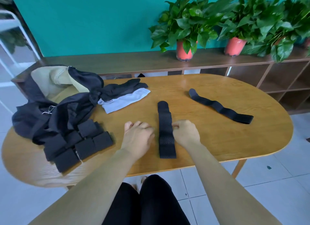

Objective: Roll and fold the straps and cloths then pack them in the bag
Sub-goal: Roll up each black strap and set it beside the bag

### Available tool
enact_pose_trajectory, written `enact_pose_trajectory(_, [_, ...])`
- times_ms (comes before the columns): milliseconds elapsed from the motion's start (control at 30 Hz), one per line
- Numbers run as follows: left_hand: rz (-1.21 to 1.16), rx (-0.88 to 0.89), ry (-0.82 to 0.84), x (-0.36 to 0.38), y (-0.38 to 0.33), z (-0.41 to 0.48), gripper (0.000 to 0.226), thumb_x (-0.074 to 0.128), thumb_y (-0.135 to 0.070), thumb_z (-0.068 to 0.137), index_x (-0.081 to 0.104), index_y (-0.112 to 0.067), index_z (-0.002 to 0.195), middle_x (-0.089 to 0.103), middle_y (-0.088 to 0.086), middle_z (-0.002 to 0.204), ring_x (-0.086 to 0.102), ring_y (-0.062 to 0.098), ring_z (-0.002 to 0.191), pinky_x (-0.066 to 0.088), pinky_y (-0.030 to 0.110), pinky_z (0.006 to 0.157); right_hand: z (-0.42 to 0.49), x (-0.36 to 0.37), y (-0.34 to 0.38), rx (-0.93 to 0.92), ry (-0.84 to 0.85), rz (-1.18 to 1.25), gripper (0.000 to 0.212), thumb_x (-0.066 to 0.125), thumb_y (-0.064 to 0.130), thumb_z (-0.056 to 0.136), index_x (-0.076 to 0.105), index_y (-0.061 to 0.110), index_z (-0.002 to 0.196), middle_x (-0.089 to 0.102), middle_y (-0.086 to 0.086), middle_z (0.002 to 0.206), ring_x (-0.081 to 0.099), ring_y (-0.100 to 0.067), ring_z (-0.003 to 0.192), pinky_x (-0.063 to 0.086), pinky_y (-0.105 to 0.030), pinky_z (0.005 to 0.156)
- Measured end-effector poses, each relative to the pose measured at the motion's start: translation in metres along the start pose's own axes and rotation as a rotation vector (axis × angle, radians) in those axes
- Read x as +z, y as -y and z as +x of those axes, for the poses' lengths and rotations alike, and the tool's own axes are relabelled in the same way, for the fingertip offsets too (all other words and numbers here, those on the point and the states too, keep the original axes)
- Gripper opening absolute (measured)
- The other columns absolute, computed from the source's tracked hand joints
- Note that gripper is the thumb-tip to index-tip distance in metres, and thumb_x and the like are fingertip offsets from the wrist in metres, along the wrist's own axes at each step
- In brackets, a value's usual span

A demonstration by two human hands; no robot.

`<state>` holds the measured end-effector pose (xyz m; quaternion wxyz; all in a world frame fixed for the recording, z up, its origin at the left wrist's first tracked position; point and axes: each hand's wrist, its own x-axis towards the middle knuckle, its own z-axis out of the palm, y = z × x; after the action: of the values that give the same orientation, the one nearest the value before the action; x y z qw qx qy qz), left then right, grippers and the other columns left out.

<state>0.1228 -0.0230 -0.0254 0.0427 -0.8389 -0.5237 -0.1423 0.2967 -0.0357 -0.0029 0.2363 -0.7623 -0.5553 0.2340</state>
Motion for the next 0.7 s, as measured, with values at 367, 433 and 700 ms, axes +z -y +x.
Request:
enact_pose_trajectory(367, [-0.094, 0.040, 0.274, 0.015, -0.020, 0.003, 0.046, 0.055, -0.053, 0.088, 0.054, -0.035, 0.131, 0.044, -0.016, 0.143, 0.031, 0.008, 0.134, 0.009, 0.041, 0.104, -0.009, 0.018, -0.027, -0.530, 0.116, -0.468, 0.033, 0.048, 0.017, 0.086, 0.059, 0.027, 0.116, 0.059, 0.012, 0.119, 0.031, -0.013, 0.124, 0.025, -0.031, 0.091])
enact_pose_trajectory(433, [-0.079, 0.048, 0.306, 0.015, -0.017, 0.004, 0.048, 0.054, -0.055, 0.088, 0.054, -0.036, 0.131, 0.043, -0.018, 0.144, 0.027, 0.007, 0.135, 0.008, 0.044, 0.105, -0.001, 0.022, -0.022, -0.486, 0.114, -0.471, 0.034, 0.046, 0.016, 0.087, 0.053, 0.026, 0.119, 0.059, 0.007, 0.117, 0.031, -0.014, 0.124, 0.027, -0.032, 0.094])
enact_pose_trajectory(700, [-0.095, 0.077, 0.369, 0.015, -0.007, 0.008, 0.049, 0.054, -0.058, 0.087, 0.055, -0.037, 0.131, 0.038, -0.020, 0.147, 0.018, 0.004, 0.138, -0.001, 0.048, 0.110, 0.047, 0.025, -0.002, -0.365, 0.196, -0.617, 0.047, 0.038, 0.017, 0.093, 0.038, 0.027, 0.139, 0.040, 0.008, 0.144, 0.029, -0.020, 0.128, 0.028, -0.037, 0.102])
